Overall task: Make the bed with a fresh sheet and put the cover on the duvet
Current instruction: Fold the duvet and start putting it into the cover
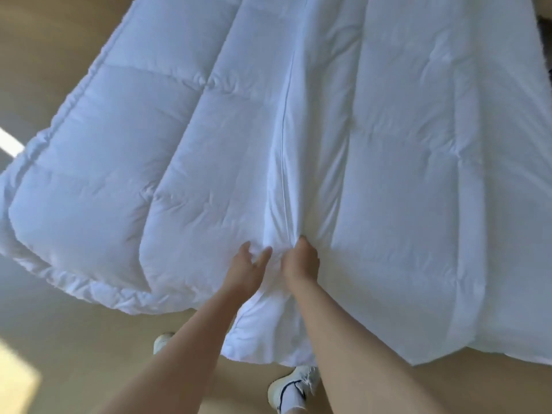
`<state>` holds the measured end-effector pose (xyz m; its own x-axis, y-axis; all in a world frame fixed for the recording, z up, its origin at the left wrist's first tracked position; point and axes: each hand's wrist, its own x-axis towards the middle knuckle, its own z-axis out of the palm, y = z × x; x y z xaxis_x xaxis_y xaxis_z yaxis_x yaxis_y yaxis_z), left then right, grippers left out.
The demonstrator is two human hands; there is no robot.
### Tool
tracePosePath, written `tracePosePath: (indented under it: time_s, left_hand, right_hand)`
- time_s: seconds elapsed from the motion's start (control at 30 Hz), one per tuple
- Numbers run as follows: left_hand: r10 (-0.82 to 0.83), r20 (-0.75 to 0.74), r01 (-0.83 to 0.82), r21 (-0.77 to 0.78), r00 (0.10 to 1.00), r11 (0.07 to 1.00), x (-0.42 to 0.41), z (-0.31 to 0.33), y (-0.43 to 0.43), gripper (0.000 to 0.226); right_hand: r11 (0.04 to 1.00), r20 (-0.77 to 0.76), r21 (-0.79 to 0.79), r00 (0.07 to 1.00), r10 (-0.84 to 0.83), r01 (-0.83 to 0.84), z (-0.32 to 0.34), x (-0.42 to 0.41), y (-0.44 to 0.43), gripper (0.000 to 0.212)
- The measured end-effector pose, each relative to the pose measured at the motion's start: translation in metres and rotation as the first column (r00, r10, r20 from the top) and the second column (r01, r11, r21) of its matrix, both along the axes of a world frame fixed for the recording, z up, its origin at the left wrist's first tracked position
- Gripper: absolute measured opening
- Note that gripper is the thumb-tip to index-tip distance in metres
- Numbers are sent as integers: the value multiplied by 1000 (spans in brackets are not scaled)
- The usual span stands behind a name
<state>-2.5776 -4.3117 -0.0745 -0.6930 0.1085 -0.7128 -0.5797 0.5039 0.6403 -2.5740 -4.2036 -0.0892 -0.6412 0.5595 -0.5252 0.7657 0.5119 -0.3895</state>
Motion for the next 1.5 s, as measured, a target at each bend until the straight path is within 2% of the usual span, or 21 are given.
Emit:
tracePosePath:
  time_s: [0.1,0.2,0.27,0.37,0.4,0.47,0.57,0.7,0.87,1.0,1.13,1.23,1.3,1.37,1.47,1.5]
  left_hand:
    - [160,30,-161,33,987,986,-4,8,46,84]
    - [215,41,-219,160,976,963,0,32,106,103]
    - [223,7,-218,249,975,944,2,51,158,93]
    - [235,-50,-205,342,971,917,4,75,243,47]
    - [241,-60,-208,337,969,918,6,80,270,36]
    - [215,-35,-197,277,976,940,14,84,323,32]
    - [86,-71,-74,151,994,986,33,76,402,25]
    - [-80,-95,83,26,992,996,64,77,490,27]
    - [-227,-100,221,-68,969,973,119,80,563,10]
    - [-289,-112,278,-101,951,955,177,88,641,23]
    - [-266,-126,262,-54,956,964,245,103,748,23]
    - [-322,-131,299,-171,938,939,278,111,808,13]
    - [-314,-138,277,-233,939,932,284,112,828,12]
    - [-309,-152,256,-293,939,921,286,113,841,21]
    - [-308,-193,235,-327,932,915,288,117,854,25]
    - [-309,-224,227,-328,924,917,287,118,856,26]
  right_hand:
    - [962,-158,-270,983,-94,49,20,18,42,29]
    - [903,-265,-427,951,-162,35,45,45,106,31]
    - [881,-296,-473,939,-173,13,64,56,160,37]
    - [876,-289,-481,937,-195,34,89,69,237,40]
    - [885,-277,-462,939,-205,57,96,73,262,38]
    - [906,-248,-409,943,-223,106,107,83,311,34]
    - [924,-202,-350,950,-237,156,115,109,376,31]
    - [920,-154,-329,949,-276,214,122,147,451,33]
    - [889,-116,-393,947,-300,233,118,214,525,33]
    - [845,-76,-479,948,-309,237,115,273,603,28]
    - [886,-42,-452,990,-132,99,140,328,725,27]
    - [871,-35,-489,996,-84,56,167,335,801,22]
    - [833,-61,-552,994,-85,38,175,318,832,37]
    - [832,-104,-550,994,17,-72,176,286,844,54]
    - [880,-67,-409,969,236,-243,167,231,842,87]
    - [884,-28,-359,951,309,-298,162,215,840,88]
